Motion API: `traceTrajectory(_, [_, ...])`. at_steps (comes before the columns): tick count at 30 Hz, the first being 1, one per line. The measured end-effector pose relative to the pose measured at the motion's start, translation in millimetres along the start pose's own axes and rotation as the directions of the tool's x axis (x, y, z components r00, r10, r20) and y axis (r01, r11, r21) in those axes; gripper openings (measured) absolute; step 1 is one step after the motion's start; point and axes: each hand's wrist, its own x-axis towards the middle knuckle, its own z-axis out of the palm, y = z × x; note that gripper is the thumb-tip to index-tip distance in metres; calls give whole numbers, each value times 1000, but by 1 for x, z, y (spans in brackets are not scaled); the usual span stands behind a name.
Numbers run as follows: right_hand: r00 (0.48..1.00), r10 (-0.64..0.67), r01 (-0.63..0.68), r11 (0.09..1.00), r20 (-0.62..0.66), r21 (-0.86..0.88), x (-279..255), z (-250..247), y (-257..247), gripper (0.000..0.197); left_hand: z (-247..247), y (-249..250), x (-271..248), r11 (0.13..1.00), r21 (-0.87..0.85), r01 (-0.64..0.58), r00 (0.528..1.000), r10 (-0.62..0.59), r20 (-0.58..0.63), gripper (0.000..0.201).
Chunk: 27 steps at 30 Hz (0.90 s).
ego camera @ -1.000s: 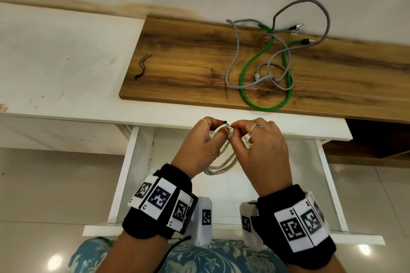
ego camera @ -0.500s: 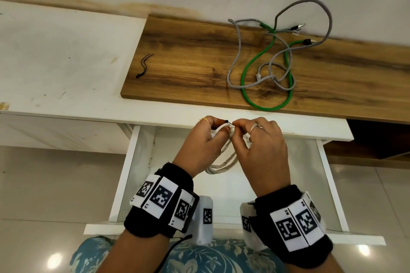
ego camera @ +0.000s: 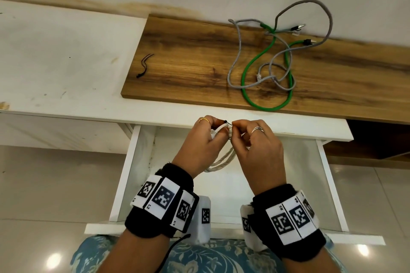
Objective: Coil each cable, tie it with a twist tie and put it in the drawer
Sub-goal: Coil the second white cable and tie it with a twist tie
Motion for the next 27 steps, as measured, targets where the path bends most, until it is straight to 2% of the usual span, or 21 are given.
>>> traceTrajectory(10, [999, -34, 34, 999, -6, -26, 2, -4, 5, 9, 1, 0, -1, 996, 80, -26, 999, 24, 26, 10])
traceTrajectory(27, [998, -56, 60, 994, 42, -86, 1, -2, 5, 12, 1, 3, -4, 987, 157, -44, 999, 40, 25, 23])
